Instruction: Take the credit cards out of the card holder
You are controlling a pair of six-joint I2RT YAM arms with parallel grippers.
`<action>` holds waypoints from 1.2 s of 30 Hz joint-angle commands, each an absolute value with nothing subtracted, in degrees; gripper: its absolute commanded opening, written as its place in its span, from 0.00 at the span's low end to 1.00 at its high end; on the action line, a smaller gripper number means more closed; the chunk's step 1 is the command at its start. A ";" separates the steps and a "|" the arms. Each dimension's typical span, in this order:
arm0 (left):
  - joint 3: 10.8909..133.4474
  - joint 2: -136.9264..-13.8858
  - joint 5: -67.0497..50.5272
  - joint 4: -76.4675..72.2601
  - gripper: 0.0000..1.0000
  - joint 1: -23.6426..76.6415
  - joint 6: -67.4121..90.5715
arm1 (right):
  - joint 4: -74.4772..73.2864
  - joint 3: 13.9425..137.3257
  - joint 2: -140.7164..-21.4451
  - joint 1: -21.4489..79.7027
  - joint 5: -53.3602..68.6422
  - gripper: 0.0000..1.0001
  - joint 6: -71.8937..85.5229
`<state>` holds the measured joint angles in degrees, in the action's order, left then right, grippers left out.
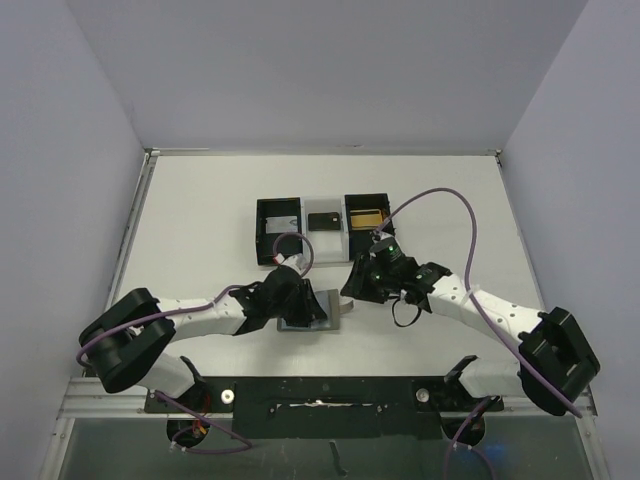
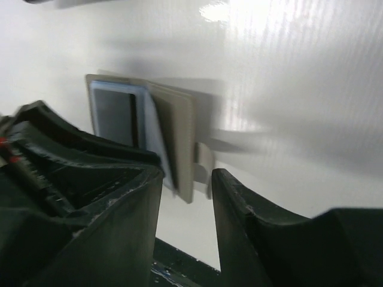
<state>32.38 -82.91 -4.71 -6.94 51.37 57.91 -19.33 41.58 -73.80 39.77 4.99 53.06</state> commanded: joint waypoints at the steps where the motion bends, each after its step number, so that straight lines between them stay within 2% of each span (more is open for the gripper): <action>1: 31.08 -81.80 -6.22 -11.51 0.22 51.10 58.53 | -16.56 45.89 -70.01 39.65 7.72 0.41 50.57; 3: 31.17 -81.65 -6.22 -11.23 0.22 51.09 58.39 | -15.47 47.19 -70.43 39.63 9.04 0.38 50.62; 7: 31.20 -81.53 -6.41 -10.99 0.22 51.11 58.36 | -10.24 48.60 -74.60 40.06 14.44 0.25 51.30; 11: 30.95 -80.19 -5.79 -10.71 0.22 51.07 58.53 | -7.60 48.66 -79.23 40.51 13.64 0.21 54.20; 15: 30.94 -78.38 -4.73 -9.49 0.22 51.03 58.45 | -1.93 48.02 -84.56 41.19 16.89 0.20 56.23; 20: 30.07 -77.42 -4.17 -7.73 0.23 50.55 58.14 | -3.77 49.64 -88.86 41.84 16.88 0.20 54.91; 36: 27.20 -75.88 -6.98 -11.65 0.23 48.61 57.90 | -9.77 54.66 -88.36 43.54 15.83 0.22 50.96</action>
<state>27.29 -76.86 -5.39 -7.64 49.63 58.43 -10.04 50.87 -89.89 42.22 15.44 52.71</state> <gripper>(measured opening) 0.228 0.211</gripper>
